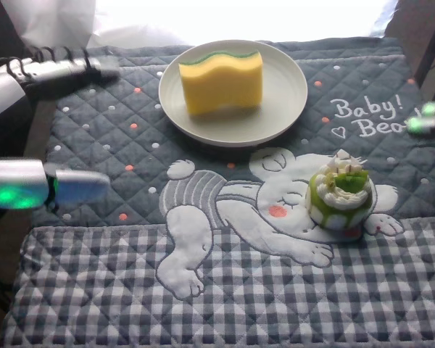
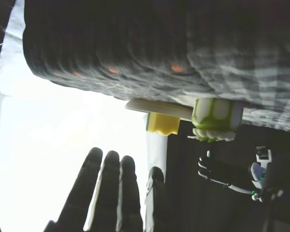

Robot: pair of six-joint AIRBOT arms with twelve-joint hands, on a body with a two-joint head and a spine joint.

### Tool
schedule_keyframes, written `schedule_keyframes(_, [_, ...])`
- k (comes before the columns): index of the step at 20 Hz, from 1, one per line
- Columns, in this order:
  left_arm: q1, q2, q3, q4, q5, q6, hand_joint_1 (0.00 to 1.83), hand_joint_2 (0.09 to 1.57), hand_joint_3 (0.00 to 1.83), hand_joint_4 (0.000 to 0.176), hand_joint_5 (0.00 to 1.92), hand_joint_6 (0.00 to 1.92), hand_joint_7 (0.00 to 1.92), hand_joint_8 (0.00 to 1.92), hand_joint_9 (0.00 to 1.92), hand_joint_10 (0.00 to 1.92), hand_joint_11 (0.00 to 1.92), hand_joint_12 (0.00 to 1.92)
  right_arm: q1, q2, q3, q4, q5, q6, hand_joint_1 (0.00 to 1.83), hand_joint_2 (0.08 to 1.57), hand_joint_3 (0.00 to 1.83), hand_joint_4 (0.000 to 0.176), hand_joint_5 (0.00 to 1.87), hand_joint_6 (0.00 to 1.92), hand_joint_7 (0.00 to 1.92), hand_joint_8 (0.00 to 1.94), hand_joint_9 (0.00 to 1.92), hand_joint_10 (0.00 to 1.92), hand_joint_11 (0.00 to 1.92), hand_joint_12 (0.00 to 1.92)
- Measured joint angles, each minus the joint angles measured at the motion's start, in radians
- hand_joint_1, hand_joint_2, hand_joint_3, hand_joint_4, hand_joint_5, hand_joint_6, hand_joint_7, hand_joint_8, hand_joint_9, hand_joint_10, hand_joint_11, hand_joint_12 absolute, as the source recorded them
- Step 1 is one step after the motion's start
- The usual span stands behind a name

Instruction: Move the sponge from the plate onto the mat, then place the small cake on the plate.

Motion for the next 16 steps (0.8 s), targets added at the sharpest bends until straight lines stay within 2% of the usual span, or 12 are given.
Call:
schedule_keyframes(1, [-0.008,-0.014,0.012,0.0,0.006,0.0,0.64,1.09,0.0,0.014,0.39,0.0,0.32,0.0,0.26,0.01,0.0,0.72,0.0,-0.003,0.002,0.003,-0.005,0.0,0.89,1.19,0.0,0.025,0.48,0.0,0.37,0.01,0.39,0.02,0.1,0.84])
schedule_keyframes(3, [-0.054,-0.06,0.054,-0.003,0.035,0.001,0.63,1.07,0.0,0.052,0.36,0.0,0.31,0.0,0.26,0.01,0.0,0.76,0.0,-0.005,0.002,-0.001,-0.005,0.0,0.87,1.2,0.01,0.024,0.47,0.0,0.36,0.0,0.39,0.01,0.09,0.84])
schedule_keyframes(4, [-0.079,-0.084,0.075,-0.002,0.047,0.0,0.65,1.06,0.0,0.051,0.35,0.0,0.28,0.0,0.24,0.0,0.0,0.76,0.0,-0.005,0.002,-0.003,-0.004,0.001,0.87,1.21,0.01,0.025,0.47,0.0,0.36,0.0,0.39,0.01,0.1,0.84])
schedule_keyframes(5, [-0.105,-0.104,0.095,-0.002,0.067,0.001,0.66,1.05,0.0,0.046,0.35,0.0,0.27,0.0,0.23,0.0,0.0,0.75,0.0,-0.005,0.002,-0.002,-0.004,0.0,0.85,1.21,0.01,0.033,0.47,0.0,0.36,0.0,0.39,0.01,0.1,0.83])
schedule_keyframes(6, [-0.146,-0.132,0.123,-0.002,0.094,0.005,0.67,1.05,0.0,0.0,0.34,0.0,0.27,0.0,0.24,0.0,0.0,0.72,0.0,-0.005,0.002,0.0,-0.005,0.0,0.87,1.2,0.0,0.049,0.48,0.0,0.38,0.0,0.4,0.0,0.07,0.87])
schedule_keyframes(9, [-0.29,-0.211,0.19,0.006,0.196,0.096,0.76,0.97,0.0,0.05,0.29,0.0,0.27,0.0,0.23,0.0,0.0,0.7,0.0,-0.005,0.002,-0.011,-0.003,0.007,0.9,1.19,0.0,0.058,0.44,0.0,0.32,0.0,0.31,0.0,0.0,0.8])
schedule_keyframes(10, [-0.347,-0.248,0.227,0.021,0.258,0.138,0.74,0.96,0.0,0.039,0.31,0.0,0.29,0.0,0.26,0.01,0.0,0.77,0.015,-0.005,0.002,-0.031,-0.008,0.008,0.91,1.19,0.0,0.038,0.44,0.0,0.33,0.0,0.32,0.0,0.0,0.83])
schedule_keyframes(11, [-0.402,-0.288,0.267,0.029,0.332,0.17,0.71,0.97,0.0,0.049,0.3,0.0,0.3,0.0,0.27,0.01,0.0,0.79,0.029,-0.006,0.002,-0.05,-0.001,0.009,0.9,1.18,0.0,0.031,0.45,0.0,0.34,0.0,0.33,0.0,0.0,0.84])
schedule_keyframes(12, [-0.455,-0.332,0.308,0.032,0.412,0.201,0.68,0.95,0.0,0.039,0.32,0.0,0.34,0.0,0.32,0.01,0.03,0.84,0.036,-0.007,0.002,-0.063,0.008,0.01,0.89,1.19,0.0,0.033,0.44,0.0,0.34,0.0,0.33,0.0,0.03,0.8])
schedule_keyframes(13, [-0.47,-0.349,0.325,0.031,0.437,0.213,0.66,0.92,0.0,0.056,0.32,0.0,0.34,0.0,0.33,0.0,0.01,0.91,0.036,-0.007,0.002,-0.064,0.013,0.01,0.91,1.2,0.0,0.001,0.44,0.0,0.33,0.0,0.32,0.0,0.03,0.78])
schedule_keyframes(14, [-0.502,-0.397,0.373,0.023,0.504,0.253,0.7,0.92,0.0,0.058,0.33,0.0,0.34,0.0,0.33,0.0,0.0,0.92,0.037,-0.007,0.002,-0.073,0.021,0.015,0.88,1.21,0.0,0.025,0.43,0.0,0.32,0.0,0.32,0.0,0.06,0.7])
schedule_keyframes(16, [-0.536,-0.467,0.447,-0.032,0.634,0.353,0.92,0.9,0.0,0.042,0.43,0.0,0.51,0.01,0.48,0.02,0.06,0.95,0.067,-0.014,0.0,-0.1,0.023,0.016,0.89,1.21,0.0,0.03,0.42,0.0,0.35,0.0,0.36,0.0,0.13,0.65])
